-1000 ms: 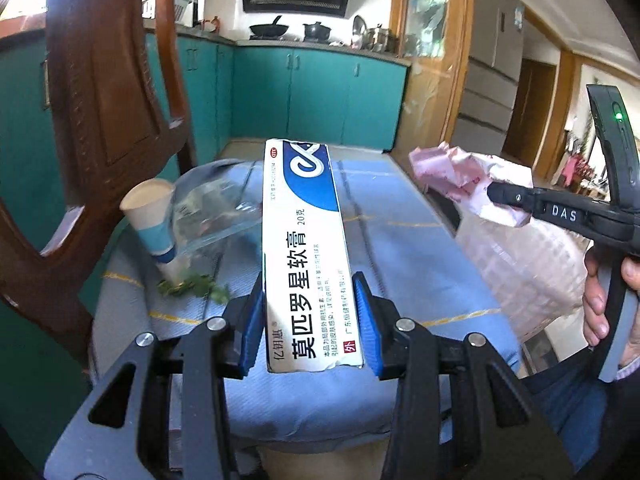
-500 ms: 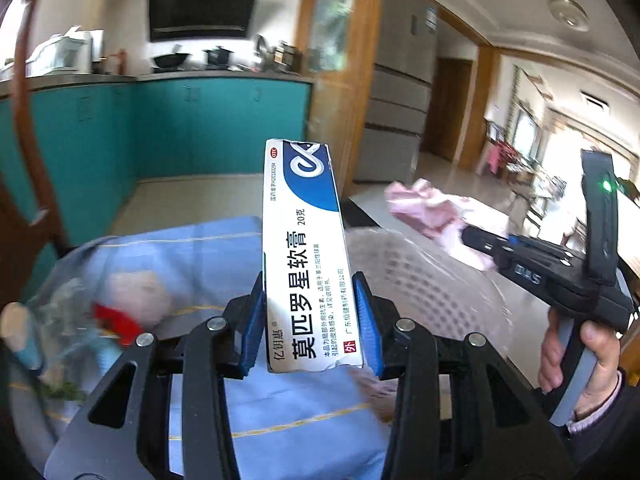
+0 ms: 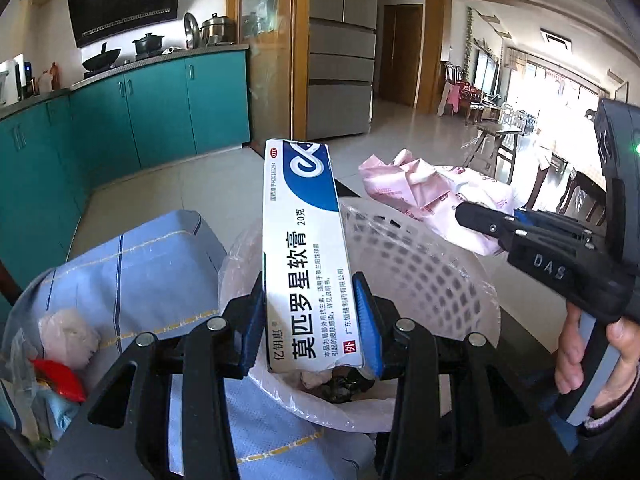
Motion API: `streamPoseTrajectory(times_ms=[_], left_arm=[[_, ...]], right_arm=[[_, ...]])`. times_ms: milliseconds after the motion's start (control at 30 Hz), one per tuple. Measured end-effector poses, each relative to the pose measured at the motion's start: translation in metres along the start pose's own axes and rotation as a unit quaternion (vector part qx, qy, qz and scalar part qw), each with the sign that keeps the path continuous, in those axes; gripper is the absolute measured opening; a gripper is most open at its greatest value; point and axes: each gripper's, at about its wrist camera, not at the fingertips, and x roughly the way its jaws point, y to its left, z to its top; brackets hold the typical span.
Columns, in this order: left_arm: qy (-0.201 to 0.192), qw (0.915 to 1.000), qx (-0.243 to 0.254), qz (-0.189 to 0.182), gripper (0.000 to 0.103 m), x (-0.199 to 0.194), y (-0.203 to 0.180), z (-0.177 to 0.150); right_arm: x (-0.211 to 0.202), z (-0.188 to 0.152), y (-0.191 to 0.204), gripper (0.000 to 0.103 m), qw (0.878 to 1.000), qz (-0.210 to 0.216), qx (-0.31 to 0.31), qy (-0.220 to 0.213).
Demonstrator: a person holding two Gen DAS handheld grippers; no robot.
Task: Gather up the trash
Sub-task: 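Carry the pink bag and ointment box over the white basket, then open both grippers to drop the pink bag and ointment box into the basket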
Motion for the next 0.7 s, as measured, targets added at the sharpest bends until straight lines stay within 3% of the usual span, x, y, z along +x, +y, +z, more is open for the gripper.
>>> streamPoseTrajectory(times_ms=[167, 533, 567, 633, 700], left_arm=[[0.032, 0.9994, -0.010, -0.002, 0.042, 0.017, -0.002, -0.010], [0.018, 0.9998, -0.001, 0.005, 0.044, 0.018, -0.010, -0.008], [0.014, 0.9998, 0.002, 0.011, 0.047, 0.016, -0.011, -0.008], [0.004, 0.9996, 0.005, 0.026, 0.064, 0.014, -0.011, -0.009], [0.001, 0.9995, 0.006, 0.033, 0.065, 0.012, -0.010, -0.008]], right_arm=[[0.013, -0.006, 0.010, 0.017, 0.999, -0.006, -0.015, 0.034], [0.019, -0.006, 0.014, 0.017, 0.999, -0.018, -0.020, 0.044], [0.020, -0.004, 0.014, 0.017, 0.999, -0.018, -0.017, 0.045], [0.021, -0.003, 0.013, 0.018, 0.999, -0.016, -0.009, 0.047], [0.022, -0.003, 0.013, 0.021, 0.999, -0.014, -0.001, 0.049]])
